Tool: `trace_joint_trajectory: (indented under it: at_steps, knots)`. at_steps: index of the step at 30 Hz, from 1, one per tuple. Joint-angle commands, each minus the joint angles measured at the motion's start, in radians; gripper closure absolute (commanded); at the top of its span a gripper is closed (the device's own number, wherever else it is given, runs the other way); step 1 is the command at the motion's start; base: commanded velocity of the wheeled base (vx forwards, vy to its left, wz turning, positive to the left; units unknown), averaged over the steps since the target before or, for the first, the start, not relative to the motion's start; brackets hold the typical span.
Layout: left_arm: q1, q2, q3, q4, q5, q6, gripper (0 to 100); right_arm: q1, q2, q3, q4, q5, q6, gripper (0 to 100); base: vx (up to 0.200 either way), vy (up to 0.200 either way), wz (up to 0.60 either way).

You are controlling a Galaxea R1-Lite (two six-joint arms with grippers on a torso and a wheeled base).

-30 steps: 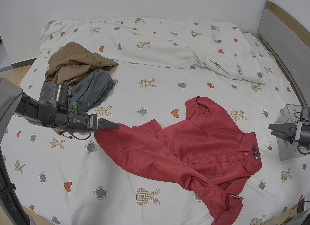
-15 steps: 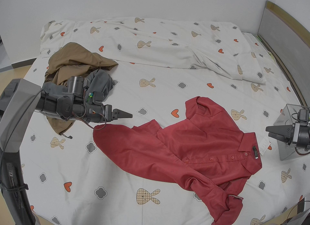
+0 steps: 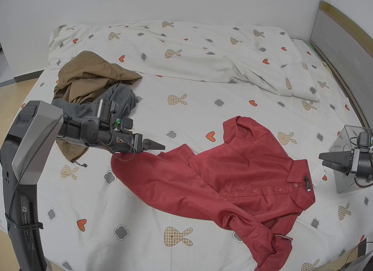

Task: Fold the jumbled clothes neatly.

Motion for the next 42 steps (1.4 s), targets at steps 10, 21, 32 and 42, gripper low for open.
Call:
trace_joint_trajectory:
  at_steps: [10,21,32,42]
  knots:
    - [-0.035,0.015,0.007,0.015,0.001,0.005,100,0.000,0.004,0.002,0.000,0.000,0.001,0,0.000,0.000,0.00]
    - [-0.034,0.006,0.072,0.030,0.041,0.072,100,-0.005,0.012,0.005,0.000,0.000,0.001,0,0.000,0.000,0.00]
    - [-0.034,-0.092,0.082,0.130,0.052,0.081,100,-0.008,0.010,0.013,0.000,0.000,0.001,0,0.000,0.000,0.00]
    - [-0.028,-0.079,0.078,0.173,0.104,0.169,0,-0.002,0.010,0.013,0.000,0.000,0.001,0,0.000,0.000,0.00]
